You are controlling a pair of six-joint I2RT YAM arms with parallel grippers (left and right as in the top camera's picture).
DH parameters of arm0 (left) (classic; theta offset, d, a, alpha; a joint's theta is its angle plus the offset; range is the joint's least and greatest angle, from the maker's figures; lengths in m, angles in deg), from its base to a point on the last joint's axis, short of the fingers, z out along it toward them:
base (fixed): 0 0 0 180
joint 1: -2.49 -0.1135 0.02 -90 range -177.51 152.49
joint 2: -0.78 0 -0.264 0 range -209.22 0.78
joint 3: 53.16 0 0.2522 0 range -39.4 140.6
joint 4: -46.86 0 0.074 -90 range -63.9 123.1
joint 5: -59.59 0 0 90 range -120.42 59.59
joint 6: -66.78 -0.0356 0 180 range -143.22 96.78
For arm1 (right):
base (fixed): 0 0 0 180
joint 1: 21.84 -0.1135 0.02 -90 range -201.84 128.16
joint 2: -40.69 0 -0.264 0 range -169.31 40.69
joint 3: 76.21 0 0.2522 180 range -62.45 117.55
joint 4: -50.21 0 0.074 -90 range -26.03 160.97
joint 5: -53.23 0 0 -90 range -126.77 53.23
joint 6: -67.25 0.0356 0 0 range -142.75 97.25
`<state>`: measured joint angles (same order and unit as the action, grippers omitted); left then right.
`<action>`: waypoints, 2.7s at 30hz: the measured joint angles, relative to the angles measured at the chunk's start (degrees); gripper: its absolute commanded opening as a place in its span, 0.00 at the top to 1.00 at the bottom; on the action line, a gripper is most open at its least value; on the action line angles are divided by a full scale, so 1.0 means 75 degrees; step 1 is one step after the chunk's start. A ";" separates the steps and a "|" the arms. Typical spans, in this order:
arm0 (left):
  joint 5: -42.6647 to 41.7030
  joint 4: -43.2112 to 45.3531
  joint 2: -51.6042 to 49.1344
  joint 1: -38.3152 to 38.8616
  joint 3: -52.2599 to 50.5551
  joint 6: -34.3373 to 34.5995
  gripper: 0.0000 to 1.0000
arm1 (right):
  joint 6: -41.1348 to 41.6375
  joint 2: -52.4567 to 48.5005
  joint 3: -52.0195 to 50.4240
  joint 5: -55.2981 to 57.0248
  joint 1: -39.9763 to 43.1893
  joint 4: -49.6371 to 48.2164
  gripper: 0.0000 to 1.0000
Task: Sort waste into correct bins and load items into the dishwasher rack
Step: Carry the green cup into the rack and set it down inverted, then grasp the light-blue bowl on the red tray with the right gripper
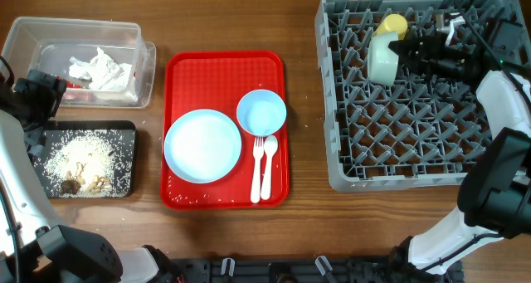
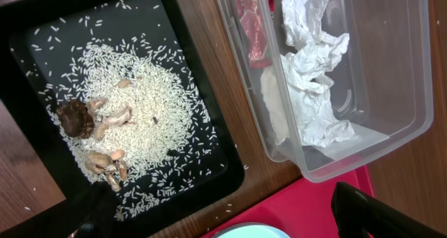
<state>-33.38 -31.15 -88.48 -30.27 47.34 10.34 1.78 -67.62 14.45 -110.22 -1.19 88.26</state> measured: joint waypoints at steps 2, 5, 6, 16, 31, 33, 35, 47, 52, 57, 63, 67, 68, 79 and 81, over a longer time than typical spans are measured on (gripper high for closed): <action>0.0000 0.0000 0.0000 0.0000 0.0000 -0.0003 0.00 | 0.0163 0.0003 0.0000 0.0026 0.0125 -0.0003 0.94; 0.0000 0.0000 0.0000 0.0000 0.0000 -0.0003 0.00 | 0.0318 0.0006 0.0000 0.0221 0.0376 -0.0017 0.83; 0.0000 0.0000 0.0000 0.0000 0.0000 0.0000 0.00 | 0.0341 0.0006 0.0000 0.0417 0.0478 -0.0032 0.81; 0.0000 -0.0003 0.0000 0.0000 0.0000 0.0000 0.00 | 0.0358 0.0044 -0.0090 0.2917 0.0985 0.0557 0.54; 0.0000 0.0000 0.0000 0.0000 0.0000 0.0000 0.00 | -0.0586 0.1559 0.0012 0.6499 -0.1137 0.2116 0.92; 0.0000 0.0000 0.0000 0.0000 0.0000 0.0000 0.00 | -0.0417 0.1317 0.0009 0.7309 -0.1405 0.2136 0.95; 0.0000 0.0000 0.0000 0.0000 0.0000 0.0000 0.00 | -0.0169 0.0973 0.0006 0.8014 -0.1445 0.2142 0.96; 0.0000 0.0000 0.0000 0.0000 0.0000 -0.0003 0.00 | 0.0589 0.0787 0.0210 1.0754 -0.1329 0.3162 0.96; 0.0000 0.0000 0.0000 0.0000 0.0000 0.0000 0.00 | 0.0417 0.0956 0.0210 1.0267 -0.1341 0.3232 0.92; 0.0000 0.0000 0.0000 0.0000 0.0000 0.0000 0.00 | -0.0530 0.2020 0.0216 0.7775 -0.1970 0.2145 0.44; 0.0000 0.0000 0.0000 0.0000 0.0000 -0.0003 0.00 | -0.1061 0.2171 0.0286 0.6883 -0.4628 0.1679 0.37; 0.0000 0.0003 0.0000 0.0000 0.0000 -0.0003 0.00 | -0.1119 0.1134 0.0283 0.7927 -0.6776 0.1040 0.41; 0.0000 -0.0003 0.0000 0.0000 0.0000 0.0000 0.00 | -0.1128 0.0918 0.0283 0.8017 -0.7009 0.0845 0.43; 0.0000 0.0000 0.0000 0.0000 0.0000 0.0000 0.00 | -0.1233 -0.0801 0.0283 0.9774 -0.8719 0.0061 0.64; 0.0000 0.0000 0.0000 0.0000 0.0000 0.0000 0.00 | -0.1233 -0.0813 0.0283 0.9830 -0.8795 0.0087 0.66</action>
<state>-33.38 -31.15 -88.48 -30.27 47.34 10.34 -7.46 -73.72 16.57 -36.49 -67.16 88.92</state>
